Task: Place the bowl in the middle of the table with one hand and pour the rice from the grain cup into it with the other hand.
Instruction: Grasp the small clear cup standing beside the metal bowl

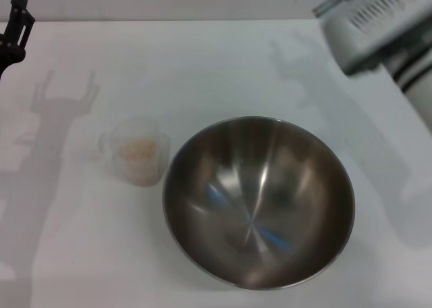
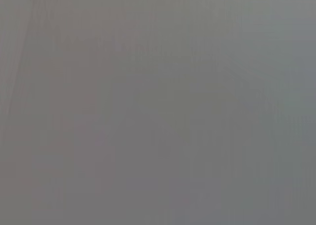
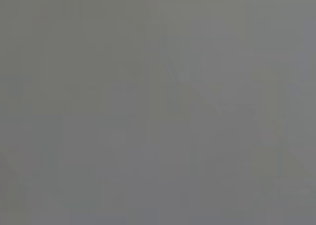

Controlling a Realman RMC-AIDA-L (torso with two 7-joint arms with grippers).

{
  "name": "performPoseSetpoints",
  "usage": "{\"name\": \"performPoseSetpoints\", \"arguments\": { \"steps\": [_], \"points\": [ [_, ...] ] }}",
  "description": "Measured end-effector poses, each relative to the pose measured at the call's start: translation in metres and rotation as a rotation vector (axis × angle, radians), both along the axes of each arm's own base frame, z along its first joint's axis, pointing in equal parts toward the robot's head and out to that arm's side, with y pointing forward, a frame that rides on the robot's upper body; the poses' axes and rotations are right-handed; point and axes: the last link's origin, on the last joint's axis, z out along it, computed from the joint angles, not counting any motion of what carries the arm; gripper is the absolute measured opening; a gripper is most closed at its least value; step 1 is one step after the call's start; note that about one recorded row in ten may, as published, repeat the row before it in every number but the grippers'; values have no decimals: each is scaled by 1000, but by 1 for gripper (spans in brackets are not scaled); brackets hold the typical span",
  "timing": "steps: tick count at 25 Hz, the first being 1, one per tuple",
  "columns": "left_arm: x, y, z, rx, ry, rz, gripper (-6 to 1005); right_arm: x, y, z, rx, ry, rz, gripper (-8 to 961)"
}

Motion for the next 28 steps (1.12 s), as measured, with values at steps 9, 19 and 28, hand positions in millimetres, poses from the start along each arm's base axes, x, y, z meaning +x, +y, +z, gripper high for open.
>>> {"name": "performPoseSetpoints", "arguments": {
  "steps": [9,19,28],
  "points": [
    [-1,-3,-2,-8,-14,1,814,94,-27,4,-30,535,37,504],
    [-10,-47,-16,-54,11,-41,814,181,-52,30,83,590,-138,505],
    [-23,-80,-35,-161,64,-36,814,197,-51,35,111,558,-202,505]
  ]
}}
